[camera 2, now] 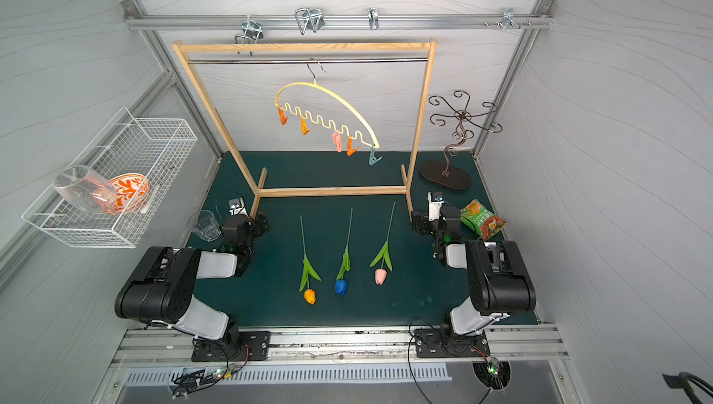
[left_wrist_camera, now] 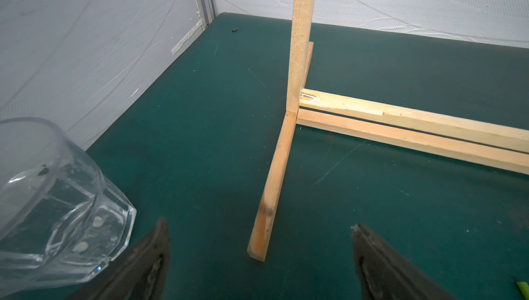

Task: Dry the flowers on a clothes hanger
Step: Pick up the flower at the center of the board.

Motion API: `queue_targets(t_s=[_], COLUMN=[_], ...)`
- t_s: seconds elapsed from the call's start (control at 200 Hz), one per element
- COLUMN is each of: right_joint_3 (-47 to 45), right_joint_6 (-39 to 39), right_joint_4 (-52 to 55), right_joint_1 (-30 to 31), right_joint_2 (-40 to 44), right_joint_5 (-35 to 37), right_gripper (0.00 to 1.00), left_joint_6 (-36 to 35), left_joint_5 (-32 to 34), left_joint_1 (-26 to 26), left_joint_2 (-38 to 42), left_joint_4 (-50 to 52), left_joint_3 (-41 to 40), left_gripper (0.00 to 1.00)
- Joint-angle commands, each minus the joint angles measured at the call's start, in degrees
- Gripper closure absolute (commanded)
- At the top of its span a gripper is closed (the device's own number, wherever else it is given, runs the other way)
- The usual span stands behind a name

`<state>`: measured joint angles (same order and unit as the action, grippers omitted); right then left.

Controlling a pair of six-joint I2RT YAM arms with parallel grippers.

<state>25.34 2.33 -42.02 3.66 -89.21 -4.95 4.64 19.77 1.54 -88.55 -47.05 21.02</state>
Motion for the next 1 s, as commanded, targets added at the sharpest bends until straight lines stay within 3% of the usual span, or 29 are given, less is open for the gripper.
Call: queue_targets(t_s=[0.0,0.32,0.42,0.52,0.625,0.68,0.76,0.875,0.995], right_joint_3=[1.02,0.75,0.46,6.37,7.93,6.78,6.5,4.16,-1.6], right_joint_6=[-0.75,-0.8,0.44,-2.15,-4.31,-5.32,-14.32,-37.12,-39.14], right_joint_4=[-1.49,-1.93,-0.22,19.4,29.67,32.5,38.45,52.31,44.25], right_joint_1=[0.24,0.46,4.23,11.18,16.98,19.96,20.69,20.25,13.53], right_joint_2=[-0.79,-0.69,3.13,11.71,18.49,23.81,31.21,35.07,35.47], right_joint_5=[-0.36,0.51,9.75,25.3,31.0,30.38,25.04,29.09,20.05], right_gripper=[0.01,0.01,0.01,0.01,0.01,0.01,0.01,0.01,0.01], left_joint_6=[-0.47,-0.51,-0.51,-0.51,-0.47,-0.51,-0.51,-0.51,-1.06], left_joint_5=[0.69,0.7,0.69,0.67,0.67,0.76,0.69,0.61,0.13], left_joint_1=[-0.18,-0.22,-0.22,-0.22,-0.22,-0.22,-0.22,-0.22,-0.23], left_joint_2=[-0.57,-0.56,-0.57,-0.57,-0.49,-0.59,-0.57,-0.54,-0.33], left_joint_4=[-3.49,-3.49,-3.49,-3.49,-3.45,-3.49,-3.39,-3.4,-4.32], left_joint_3=[2.07,2.06,2.04,2.06,2.02,2.01,2.02,2.04,1.64], left_gripper=[0.0,0.0,0.0,0.0,0.0,0.0,0.0,0.0,0.0])
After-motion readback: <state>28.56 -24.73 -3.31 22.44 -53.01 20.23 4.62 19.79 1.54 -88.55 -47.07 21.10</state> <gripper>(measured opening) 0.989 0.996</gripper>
